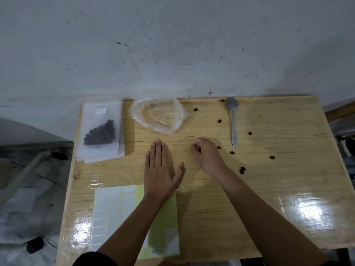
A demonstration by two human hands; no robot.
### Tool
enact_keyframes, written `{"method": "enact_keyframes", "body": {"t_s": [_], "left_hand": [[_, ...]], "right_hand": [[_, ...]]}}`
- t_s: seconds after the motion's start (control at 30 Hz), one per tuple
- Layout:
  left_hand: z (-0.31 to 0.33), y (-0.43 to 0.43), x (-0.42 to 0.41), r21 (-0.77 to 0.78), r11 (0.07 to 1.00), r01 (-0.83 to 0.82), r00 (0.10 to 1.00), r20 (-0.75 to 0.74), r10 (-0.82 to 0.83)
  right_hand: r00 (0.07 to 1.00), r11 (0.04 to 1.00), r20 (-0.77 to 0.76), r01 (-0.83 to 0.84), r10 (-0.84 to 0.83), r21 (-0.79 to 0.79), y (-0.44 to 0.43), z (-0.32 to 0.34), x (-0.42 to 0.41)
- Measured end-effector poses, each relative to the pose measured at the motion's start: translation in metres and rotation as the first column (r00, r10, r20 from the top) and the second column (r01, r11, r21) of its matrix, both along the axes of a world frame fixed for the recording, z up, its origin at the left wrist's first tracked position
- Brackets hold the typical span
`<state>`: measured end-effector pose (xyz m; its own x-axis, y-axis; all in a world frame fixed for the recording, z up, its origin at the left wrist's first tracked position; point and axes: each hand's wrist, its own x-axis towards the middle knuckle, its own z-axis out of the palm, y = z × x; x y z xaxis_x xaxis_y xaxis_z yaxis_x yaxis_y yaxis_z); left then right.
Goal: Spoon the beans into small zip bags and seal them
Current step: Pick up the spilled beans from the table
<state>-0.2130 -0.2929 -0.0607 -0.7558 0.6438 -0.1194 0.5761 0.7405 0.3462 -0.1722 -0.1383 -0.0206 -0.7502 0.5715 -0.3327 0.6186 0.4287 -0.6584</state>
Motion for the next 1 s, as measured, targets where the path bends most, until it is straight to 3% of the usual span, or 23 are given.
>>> {"method": "enact_keyframes", "body": {"t_s": [0.03, 0.1, 0.2, 0.23, 0.27, 0.3, 0.4, 0.47, 0.63, 0.83, 0.93, 1.0], "left_hand": [[0.000, 0.000, 0.000, 0.002, 1.000, -0.002, 1.000, 0.001, 0.002], [0.000, 0.000, 0.000, 0.002, 1.000, -0.007, 1.000, -0.001, 0.007], [0.001, 0.001, -0.001, 0.001, 1.000, -0.011, 1.000, -0.010, 0.011], [0.001, 0.001, -0.001, 0.001, 1.000, -0.011, 1.000, -0.014, 0.011], [0.002, 0.001, -0.001, 0.004, 1.000, -0.012, 1.000, -0.017, 0.012], [0.002, 0.001, -0.001, 0.006, 1.000, -0.012, 1.000, -0.020, 0.012], [0.002, 0.001, 0.000, -0.005, 1.000, -0.006, 1.000, -0.029, 0.006], [0.002, 0.002, -0.001, -0.013, 1.000, -0.005, 0.999, -0.034, 0.005], [0.003, 0.002, 0.000, -0.006, 1.000, -0.007, 1.000, -0.026, 0.007], [0.001, 0.001, 0.001, -0.012, 1.000, -0.015, 1.000, -0.005, 0.015], [0.002, 0.002, 0.001, -0.008, 1.000, -0.011, 1.000, -0.003, 0.011], [0.002, 0.001, 0.001, -0.012, 1.000, -0.009, 1.000, -0.013, 0.009]], "right_hand": [[1.000, 0.999, -0.006, 0.021, -0.021, -0.042, 0.001, 0.001, 0.001], [0.982, 0.947, -0.042, 0.168, -0.186, -0.275, 0.006, 0.006, 0.005], [0.826, 0.622, -0.069, 0.364, -0.560, -0.693, 0.018, 0.017, 0.008], [0.764, 0.521, -0.059, 0.378, -0.642, -0.765, 0.023, 0.021, 0.009], [0.733, 0.488, -0.065, 0.381, -0.677, -0.786, 0.028, 0.023, 0.011], [0.745, 0.529, -0.091, 0.376, -0.660, -0.760, 0.031, 0.025, 0.014], [0.891, 0.837, -0.164, 0.315, -0.423, -0.447, 0.036, 0.022, 0.021], [0.935, 0.928, -0.169, 0.262, -0.312, -0.264, 0.037, 0.017, 0.023], [0.976, 0.985, -0.141, 0.157, -0.165, -0.066, 0.035, 0.003, 0.014], [0.995, 0.997, -0.076, 0.070, -0.068, 0.014, 0.034, -0.002, 0.002], [0.998, 0.999, -0.036, 0.047, -0.046, 0.013, 0.032, 0.002, 0.001], [0.987, 0.984, -0.047, 0.148, -0.154, -0.103, 0.032, 0.008, 0.003]]}}
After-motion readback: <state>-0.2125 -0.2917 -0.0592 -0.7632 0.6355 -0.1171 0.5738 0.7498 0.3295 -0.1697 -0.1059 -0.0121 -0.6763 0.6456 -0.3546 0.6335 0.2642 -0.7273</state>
